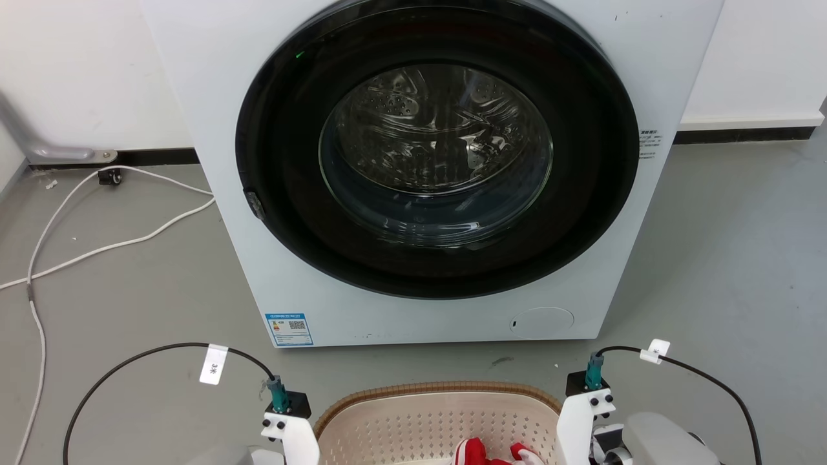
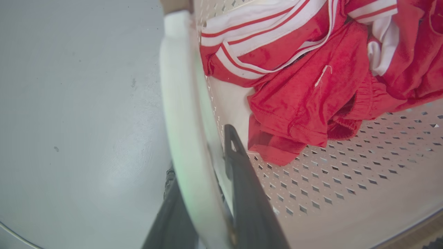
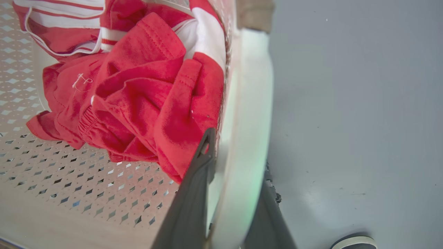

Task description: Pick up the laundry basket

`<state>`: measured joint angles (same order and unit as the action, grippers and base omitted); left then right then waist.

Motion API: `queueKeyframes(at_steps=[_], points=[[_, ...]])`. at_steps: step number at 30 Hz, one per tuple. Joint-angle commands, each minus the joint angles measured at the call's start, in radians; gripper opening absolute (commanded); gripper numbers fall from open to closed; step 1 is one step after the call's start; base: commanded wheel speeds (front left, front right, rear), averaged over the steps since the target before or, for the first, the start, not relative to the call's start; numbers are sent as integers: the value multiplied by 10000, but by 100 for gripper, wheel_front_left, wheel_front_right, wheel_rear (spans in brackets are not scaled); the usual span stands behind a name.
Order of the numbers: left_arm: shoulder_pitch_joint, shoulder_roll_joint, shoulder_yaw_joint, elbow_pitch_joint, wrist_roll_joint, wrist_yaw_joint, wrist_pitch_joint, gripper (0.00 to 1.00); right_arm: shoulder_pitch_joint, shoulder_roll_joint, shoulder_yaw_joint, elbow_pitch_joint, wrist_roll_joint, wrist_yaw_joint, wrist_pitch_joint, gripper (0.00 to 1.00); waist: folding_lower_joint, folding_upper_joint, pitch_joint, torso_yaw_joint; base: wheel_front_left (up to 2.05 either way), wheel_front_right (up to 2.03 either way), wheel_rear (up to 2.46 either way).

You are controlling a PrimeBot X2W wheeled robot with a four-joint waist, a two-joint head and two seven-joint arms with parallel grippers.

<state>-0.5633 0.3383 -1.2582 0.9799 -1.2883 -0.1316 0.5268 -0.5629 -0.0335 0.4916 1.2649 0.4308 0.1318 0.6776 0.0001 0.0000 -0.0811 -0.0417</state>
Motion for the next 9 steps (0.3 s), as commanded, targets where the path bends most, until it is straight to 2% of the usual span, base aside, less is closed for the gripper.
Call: queueKeyframes(at_steps=[1, 9], points=[[-125, 314, -72, 141, 54, 28, 82, 0, -188, -307, 55, 70, -69, -21, 8, 0, -1, 0, -2, -3, 0, 0, 0], [-161, 346, -106, 144, 17, 28, 57, 0, -262, -308, 111, 90, 7, -21, 18, 0, -1, 0, 0, -29, 0, 0, 0]])
